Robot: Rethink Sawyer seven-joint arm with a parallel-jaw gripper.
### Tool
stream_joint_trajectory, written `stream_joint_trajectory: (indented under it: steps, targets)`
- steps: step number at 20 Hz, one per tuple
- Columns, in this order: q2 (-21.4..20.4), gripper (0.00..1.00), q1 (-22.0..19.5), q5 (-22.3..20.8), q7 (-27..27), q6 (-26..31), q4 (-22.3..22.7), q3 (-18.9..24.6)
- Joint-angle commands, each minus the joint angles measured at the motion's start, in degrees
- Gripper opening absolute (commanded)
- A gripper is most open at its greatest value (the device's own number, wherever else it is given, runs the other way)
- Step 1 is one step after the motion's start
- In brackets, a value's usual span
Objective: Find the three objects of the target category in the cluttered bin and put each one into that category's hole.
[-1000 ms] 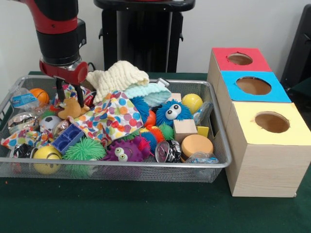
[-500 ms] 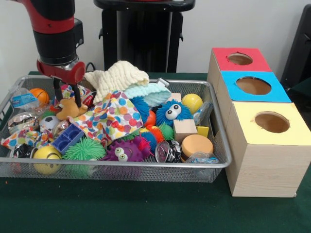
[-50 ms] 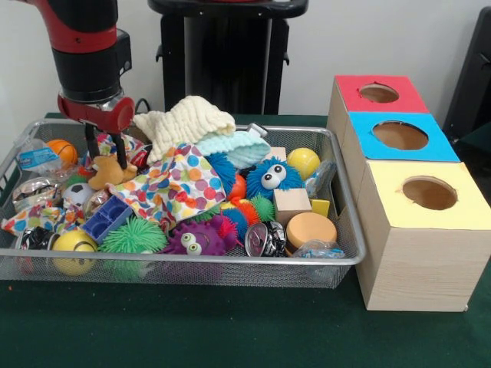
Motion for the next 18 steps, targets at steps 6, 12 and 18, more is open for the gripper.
stream_joint_trajectory:
  steps: [6, 12, 18]
  targets:
    - [1.8, 0.00, 0.5, -0.4, 7.5, -4.7, -1.4, 3.0]
    - [1.7, 0.00, 0.6, -0.6, 7.3, -5.0, -1.3, 3.0]
    - [1.6, 0.00, 1.1, -0.6, 7.3, -4.3, -1.7, 2.4]
